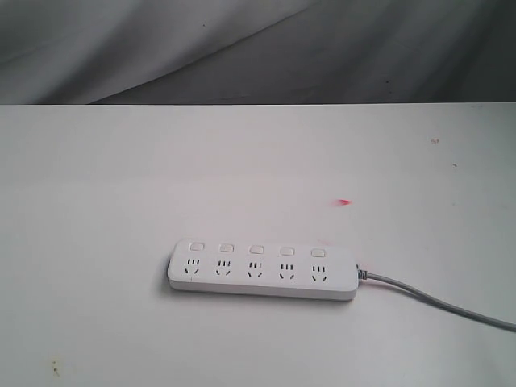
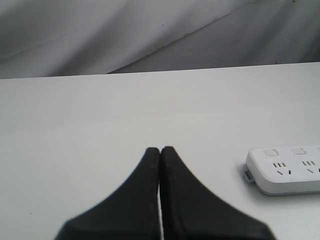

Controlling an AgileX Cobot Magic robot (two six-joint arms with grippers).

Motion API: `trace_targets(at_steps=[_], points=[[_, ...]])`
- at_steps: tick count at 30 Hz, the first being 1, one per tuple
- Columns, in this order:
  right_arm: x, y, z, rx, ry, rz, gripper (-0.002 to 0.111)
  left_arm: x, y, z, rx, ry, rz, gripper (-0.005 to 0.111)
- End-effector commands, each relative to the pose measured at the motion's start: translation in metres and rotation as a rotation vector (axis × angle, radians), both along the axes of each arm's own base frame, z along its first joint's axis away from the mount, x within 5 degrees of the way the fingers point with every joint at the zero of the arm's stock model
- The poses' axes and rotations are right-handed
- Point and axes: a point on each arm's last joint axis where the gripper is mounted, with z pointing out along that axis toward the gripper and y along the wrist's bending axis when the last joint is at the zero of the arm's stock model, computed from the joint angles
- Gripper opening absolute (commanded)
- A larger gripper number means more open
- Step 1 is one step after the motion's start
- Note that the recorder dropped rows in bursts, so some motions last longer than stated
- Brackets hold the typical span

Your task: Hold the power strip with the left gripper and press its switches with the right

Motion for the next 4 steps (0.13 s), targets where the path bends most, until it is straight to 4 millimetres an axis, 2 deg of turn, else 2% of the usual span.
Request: trace_targets(at_steps=[1, 4], points=[[-0.0003, -0.0004, -0.0006, -0.004, -0.003, -0.006, 0.0, -0.0001, 0.0, -0.0008, 0.002, -0.003, -0.002, 0.0], [-0.0003, -0.0004, -0.0006, -0.004, -0.003, -0.006, 0.0, -0.0001, 0.0, -0.0008, 0.002, -0.003, -0.002, 0.0]])
